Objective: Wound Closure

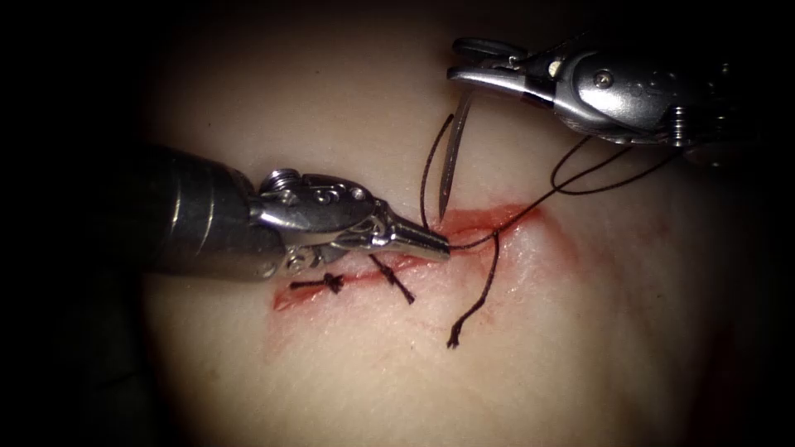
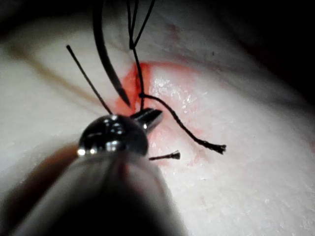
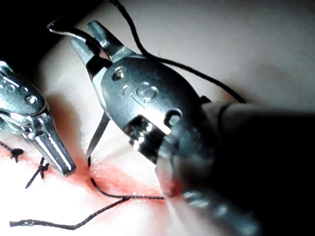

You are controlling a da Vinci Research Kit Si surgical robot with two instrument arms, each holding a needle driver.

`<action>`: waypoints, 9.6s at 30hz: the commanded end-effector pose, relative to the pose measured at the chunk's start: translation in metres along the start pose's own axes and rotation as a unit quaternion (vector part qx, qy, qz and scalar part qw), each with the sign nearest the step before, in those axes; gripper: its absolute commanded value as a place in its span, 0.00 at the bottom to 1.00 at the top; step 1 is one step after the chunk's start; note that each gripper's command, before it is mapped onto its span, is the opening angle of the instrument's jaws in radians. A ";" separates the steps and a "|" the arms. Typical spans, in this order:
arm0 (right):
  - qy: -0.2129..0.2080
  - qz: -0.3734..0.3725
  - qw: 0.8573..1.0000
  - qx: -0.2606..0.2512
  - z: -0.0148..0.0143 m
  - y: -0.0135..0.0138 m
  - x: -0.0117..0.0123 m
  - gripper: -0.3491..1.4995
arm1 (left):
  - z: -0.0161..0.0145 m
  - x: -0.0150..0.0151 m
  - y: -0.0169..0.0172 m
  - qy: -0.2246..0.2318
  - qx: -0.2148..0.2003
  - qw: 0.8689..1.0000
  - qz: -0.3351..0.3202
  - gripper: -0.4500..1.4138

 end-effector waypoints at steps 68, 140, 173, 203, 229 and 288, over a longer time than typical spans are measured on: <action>-0.002 0.291 0.951 0.101 0.0017 -0.0013 -0.0048 0.00 | -0.0016 -0.0010 0.0007 -0.075 0.018 0.997 -0.014 0.05; -0.070 0.218 0.966 0.120 0.0024 -0.0026 -0.0072 0.00 | 0.0003 -0.0030 0.0034 -0.156 -0.032 0.986 0.044 0.05; -0.120 0.255 0.944 0.173 0.0026 -0.0031 -0.0076 0.00 | 0.0009 -0.0032 0.0026 -0.198 0.007 0.979 0.048 0.05; -0.129 0.524 0.833 0.124 0.0025 -0.0035 -0.0085 0.00 | 0.0009 -0.0033 0.0032 -0.217 0.040 0.974 0.057 0.04; -0.142 0.295 0.936 0.127 0.0031 -0.0036 -0.0073 0.00 | 0.0010 -0.0034 0.0035 -0.216 0.041 0.974 0.057 0.04; -0.199 0.312 0.917 0.147 0.0031 -0.0053 -0.0078 0.00 | 0.0028 -0.0043 0.0042 -0.225 0.027 0.973 0.052 0.05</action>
